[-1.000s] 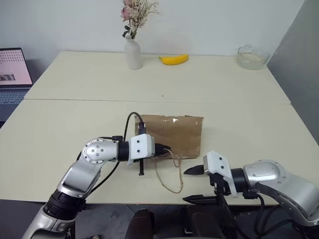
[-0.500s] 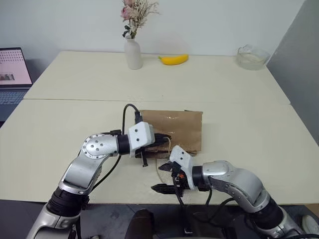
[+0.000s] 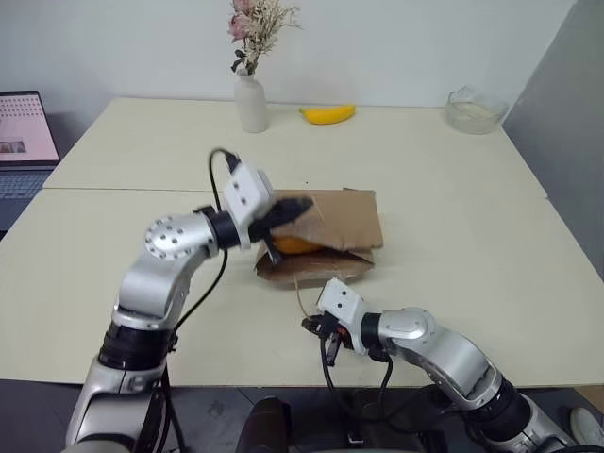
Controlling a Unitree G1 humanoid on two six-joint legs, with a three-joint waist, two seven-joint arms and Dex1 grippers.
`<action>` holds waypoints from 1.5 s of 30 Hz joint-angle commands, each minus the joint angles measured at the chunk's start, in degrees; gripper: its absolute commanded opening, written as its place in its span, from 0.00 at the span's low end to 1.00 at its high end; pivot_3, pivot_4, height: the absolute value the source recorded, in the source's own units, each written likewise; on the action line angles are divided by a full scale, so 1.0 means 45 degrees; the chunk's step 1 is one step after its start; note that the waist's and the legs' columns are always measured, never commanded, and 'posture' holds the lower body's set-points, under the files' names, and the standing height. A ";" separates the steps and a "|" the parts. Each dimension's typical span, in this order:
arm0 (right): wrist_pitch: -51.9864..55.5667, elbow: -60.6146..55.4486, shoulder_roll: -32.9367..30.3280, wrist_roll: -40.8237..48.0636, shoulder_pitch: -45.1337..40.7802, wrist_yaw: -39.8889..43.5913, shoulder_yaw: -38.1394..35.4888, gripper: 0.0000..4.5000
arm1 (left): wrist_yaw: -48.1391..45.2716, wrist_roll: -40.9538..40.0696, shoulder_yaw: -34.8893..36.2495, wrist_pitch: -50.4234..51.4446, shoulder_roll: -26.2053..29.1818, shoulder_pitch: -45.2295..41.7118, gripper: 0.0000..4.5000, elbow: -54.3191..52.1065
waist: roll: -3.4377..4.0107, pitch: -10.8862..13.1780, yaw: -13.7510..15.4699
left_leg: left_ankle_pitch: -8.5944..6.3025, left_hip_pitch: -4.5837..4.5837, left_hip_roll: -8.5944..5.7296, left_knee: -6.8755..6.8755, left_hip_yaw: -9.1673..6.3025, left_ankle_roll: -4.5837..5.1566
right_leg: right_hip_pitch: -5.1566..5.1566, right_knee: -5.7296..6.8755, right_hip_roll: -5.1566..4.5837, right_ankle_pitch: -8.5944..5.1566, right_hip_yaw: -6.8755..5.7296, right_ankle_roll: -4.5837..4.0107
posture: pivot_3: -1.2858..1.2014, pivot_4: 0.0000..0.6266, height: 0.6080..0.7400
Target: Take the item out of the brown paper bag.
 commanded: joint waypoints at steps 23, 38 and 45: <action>0.0012 -0.1193 -0.0614 -0.0118 0.1179 0.0410 -0.1834 0.46 | -0.0619 -0.3385 0.0663 0.3170 0.0427 -0.0247 0.00 -0.2265 | -0.0008 -0.0009 0.0014 | 0.0007 0.0011 -0.0009 0.0007 -0.0004 -0.0010 | 0.0007 0.0018 -0.0020 0.0003 0.0002 0.0004 | 0.52 0.24 1.00; 0.2206 -0.4817 -0.2198 0.5995 0.1258 0.2539 -0.6380 0.70 | -0.1237 -0.2706 0.0259 0.2319 0.1021 0.0330 0.00 -0.2046 | -0.0012 -0.0005 -0.0011 | 0.0006 0.0005 -0.0001 0.0001 -0.0006 -0.0008 | 0.0003 0.0010 -0.0011 0.0003 0.0003 0.0003 | 0.52 0.24 1.00; 0.1652 -0.1532 0.0457 0.3588 -0.1835 -0.0592 -0.4248 0.70 | -0.1344 -0.2606 0.0522 0.1984 0.1334 -0.0056 0.00 -0.1662 | -0.0008 -0.0003 -0.0066 | 0.0006 0.0012 0.0006 -0.0004 -0.0006 -0.0007 | -0.0003 0.0017 0.0001 0.0003 0.0007 0.0002 | 0.52 0.24 1.00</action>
